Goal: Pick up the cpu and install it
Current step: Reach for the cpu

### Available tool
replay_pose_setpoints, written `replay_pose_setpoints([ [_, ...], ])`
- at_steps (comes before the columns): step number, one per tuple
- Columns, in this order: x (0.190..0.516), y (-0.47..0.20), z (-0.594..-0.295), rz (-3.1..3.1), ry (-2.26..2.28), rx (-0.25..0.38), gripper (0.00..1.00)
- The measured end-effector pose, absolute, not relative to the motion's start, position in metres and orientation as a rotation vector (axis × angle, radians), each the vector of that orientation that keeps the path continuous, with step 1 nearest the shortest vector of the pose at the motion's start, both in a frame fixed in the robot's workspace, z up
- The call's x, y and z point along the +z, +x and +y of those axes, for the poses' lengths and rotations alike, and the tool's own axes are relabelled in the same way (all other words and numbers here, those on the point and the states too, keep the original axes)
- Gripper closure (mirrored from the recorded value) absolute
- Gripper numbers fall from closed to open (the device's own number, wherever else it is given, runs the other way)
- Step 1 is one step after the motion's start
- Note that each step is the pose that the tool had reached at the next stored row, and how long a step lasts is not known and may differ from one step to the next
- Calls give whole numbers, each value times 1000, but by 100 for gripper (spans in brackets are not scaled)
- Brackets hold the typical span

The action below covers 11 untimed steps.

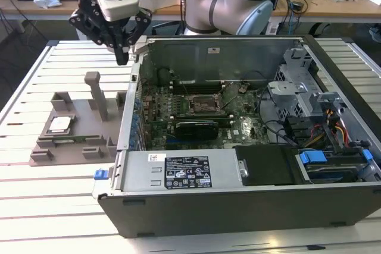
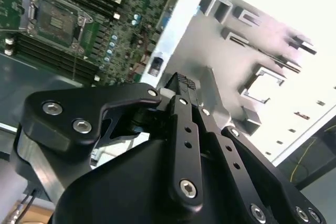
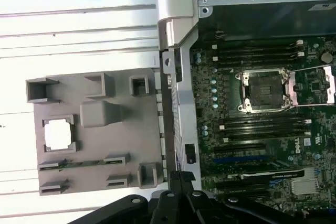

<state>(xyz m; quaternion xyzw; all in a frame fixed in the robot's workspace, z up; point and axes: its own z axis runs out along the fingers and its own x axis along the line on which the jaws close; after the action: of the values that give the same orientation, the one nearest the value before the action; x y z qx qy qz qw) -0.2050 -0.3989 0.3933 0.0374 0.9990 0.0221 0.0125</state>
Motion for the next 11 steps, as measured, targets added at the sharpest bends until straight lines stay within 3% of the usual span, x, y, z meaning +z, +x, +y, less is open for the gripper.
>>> replay_pose_setpoints([
  [11, 393, -253, -399, 3114, 117, 69, 89],
])
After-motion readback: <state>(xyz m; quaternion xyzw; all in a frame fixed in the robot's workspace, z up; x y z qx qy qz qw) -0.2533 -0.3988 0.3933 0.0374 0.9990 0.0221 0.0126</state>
